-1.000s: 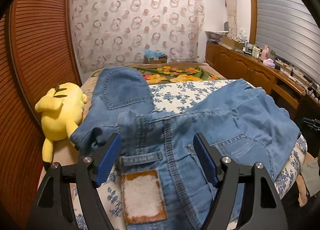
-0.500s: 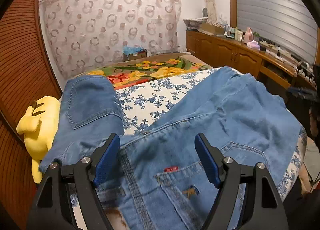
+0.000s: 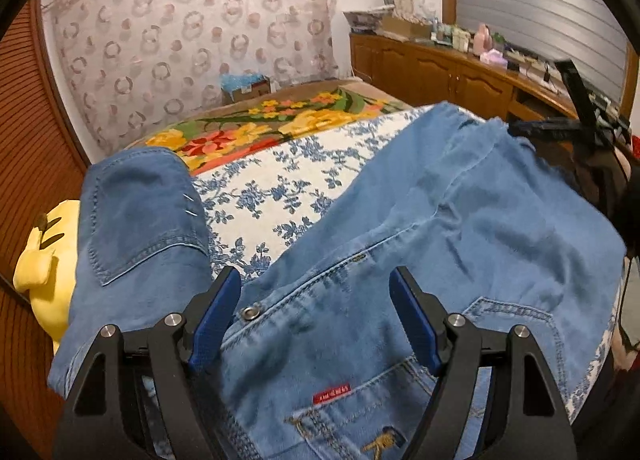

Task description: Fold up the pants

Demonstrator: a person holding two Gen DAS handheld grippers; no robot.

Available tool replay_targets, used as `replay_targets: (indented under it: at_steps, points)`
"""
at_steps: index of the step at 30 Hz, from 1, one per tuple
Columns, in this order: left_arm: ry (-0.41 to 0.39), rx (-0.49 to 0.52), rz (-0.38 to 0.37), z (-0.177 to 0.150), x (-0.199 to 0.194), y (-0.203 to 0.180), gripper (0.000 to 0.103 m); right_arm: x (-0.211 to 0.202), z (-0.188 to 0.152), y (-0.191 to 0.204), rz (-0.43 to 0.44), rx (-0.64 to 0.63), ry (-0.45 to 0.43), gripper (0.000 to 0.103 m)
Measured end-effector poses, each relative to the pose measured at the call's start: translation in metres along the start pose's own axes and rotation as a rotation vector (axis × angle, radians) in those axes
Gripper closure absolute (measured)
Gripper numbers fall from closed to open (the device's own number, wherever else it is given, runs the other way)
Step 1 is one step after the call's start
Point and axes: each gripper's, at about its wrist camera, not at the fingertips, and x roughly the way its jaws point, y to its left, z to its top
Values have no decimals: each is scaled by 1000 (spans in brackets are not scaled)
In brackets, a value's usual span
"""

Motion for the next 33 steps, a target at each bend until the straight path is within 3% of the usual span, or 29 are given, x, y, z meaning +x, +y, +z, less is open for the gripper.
replay_targets:
  at_steps: [3,7,8,12,17,20,26,33]
  points:
    - [24,15,12,1,8,1,26,10,9,-6,19,8,24,49]
    - [32,16,56,0,15,7,50,20,16,-16,60,16,58,50]
    - [33,15,55,-1,15,8,54,20,15,-18,70,21,59,62]
    - [28,31,45,-4,13,12,63,13,17,-14,109,-5,41,91]
    - [46,25,68,-6,14,20,97,-16,30,-6,77,-46,-77,95]
    - [34,-6,74,-5,8,26,103,-33,44,-2,66,-56,-141,95]
    - [-14,-10,68,-2,-9,30,103,-56,71,20,6,-130,-257,95]
    - [-59,-70,126,6,-21,57,103,-44,103,49,-37,-217,-288,95]
